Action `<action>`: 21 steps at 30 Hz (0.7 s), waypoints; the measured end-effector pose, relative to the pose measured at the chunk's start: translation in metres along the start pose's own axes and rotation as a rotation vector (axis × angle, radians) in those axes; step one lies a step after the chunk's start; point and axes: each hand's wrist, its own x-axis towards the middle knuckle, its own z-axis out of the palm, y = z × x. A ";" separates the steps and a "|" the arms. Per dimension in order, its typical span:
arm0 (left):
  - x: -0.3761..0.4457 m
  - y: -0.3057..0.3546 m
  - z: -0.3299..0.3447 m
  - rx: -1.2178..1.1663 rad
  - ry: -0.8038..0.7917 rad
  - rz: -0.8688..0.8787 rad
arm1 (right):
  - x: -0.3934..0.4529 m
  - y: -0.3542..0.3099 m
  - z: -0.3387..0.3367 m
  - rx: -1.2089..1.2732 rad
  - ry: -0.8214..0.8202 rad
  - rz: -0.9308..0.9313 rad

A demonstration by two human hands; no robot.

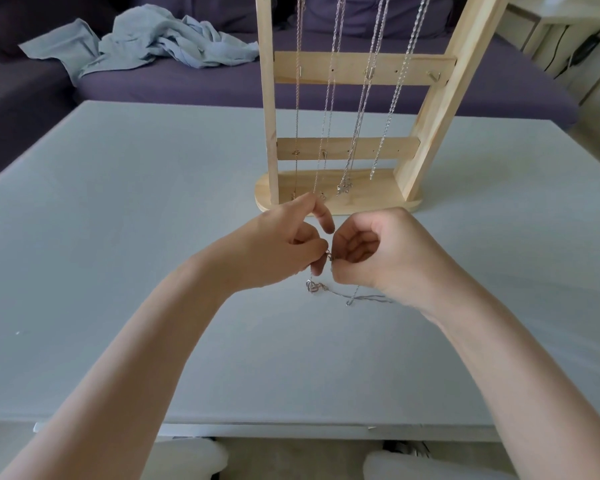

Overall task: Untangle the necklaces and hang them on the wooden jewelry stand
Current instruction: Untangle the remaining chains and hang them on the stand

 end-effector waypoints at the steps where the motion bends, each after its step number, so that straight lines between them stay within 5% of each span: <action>1: 0.000 0.000 0.000 -0.003 0.001 -0.003 | 0.000 0.000 0.000 -0.011 0.000 -0.002; 21: -0.005 0.001 -0.006 -0.125 0.134 0.109 | -0.001 0.008 -0.009 0.191 -0.016 0.092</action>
